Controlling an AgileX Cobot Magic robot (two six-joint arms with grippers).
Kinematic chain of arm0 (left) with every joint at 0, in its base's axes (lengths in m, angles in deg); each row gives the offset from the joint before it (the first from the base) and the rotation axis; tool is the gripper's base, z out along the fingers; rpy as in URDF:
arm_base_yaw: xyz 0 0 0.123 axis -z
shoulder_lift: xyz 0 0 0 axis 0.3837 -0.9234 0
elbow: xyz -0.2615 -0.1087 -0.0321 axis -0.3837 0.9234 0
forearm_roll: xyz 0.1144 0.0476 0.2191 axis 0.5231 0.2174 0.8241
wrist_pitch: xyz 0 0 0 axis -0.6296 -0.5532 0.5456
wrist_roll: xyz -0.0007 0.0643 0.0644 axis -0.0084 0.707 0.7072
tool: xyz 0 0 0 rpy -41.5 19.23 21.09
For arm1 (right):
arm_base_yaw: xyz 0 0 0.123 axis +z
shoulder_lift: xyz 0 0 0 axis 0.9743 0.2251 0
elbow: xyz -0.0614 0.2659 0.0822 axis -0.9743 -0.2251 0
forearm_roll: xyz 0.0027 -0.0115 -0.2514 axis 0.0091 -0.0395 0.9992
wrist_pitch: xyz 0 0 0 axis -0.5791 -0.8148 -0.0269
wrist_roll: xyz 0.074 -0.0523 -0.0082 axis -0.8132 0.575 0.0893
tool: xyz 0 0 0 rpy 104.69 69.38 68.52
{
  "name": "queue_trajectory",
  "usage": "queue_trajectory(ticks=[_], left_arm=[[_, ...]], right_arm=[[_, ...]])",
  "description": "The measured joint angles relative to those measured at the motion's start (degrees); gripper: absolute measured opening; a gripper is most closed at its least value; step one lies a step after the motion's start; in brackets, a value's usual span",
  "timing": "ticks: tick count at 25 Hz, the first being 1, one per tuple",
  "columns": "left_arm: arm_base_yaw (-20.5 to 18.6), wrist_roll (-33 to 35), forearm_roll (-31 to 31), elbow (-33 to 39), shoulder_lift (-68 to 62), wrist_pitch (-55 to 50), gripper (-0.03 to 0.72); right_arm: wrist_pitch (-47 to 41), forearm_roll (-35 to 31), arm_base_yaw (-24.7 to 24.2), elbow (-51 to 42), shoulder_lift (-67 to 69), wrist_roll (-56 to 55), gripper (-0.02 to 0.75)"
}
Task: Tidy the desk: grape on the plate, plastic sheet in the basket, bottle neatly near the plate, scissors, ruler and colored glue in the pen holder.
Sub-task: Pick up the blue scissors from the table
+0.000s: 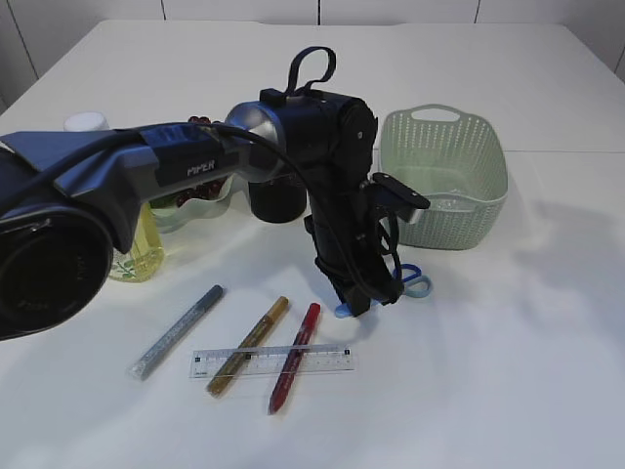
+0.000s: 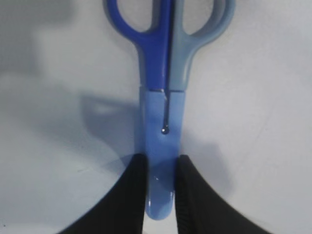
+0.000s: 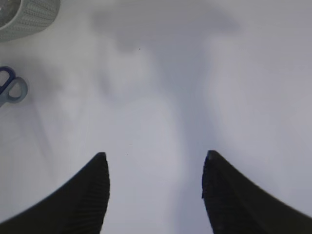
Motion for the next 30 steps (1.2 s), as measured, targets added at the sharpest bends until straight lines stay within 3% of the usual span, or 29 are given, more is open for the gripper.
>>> queue_trajectory(ticks=[11, 15, 21, 30], left_arm=[[0.0, -3.5, -1.3, 0.9, 0.9, -0.1, 0.108], [0.0, -3.8, -2.2, 0.9, 1.6, -0.4, 0.045], [0.0, -4.3, -2.2, 1.2, 1.6, -0.5, 0.031], [0.1, -4.3, 2.4, 1.4, 4.8, -0.5, 0.044]], right_arm=[[0.0, 0.0, 0.0, 0.0, 0.0, 0.0, 0.475], [0.0, 0.0, 0.0, 0.0, 0.0, 0.0, 0.475], [0.0, 0.0, 0.0, 0.0, 0.0, 0.0, 0.475], [0.0, 0.0, 0.0, 0.0, 0.0, 0.0, 0.475]])
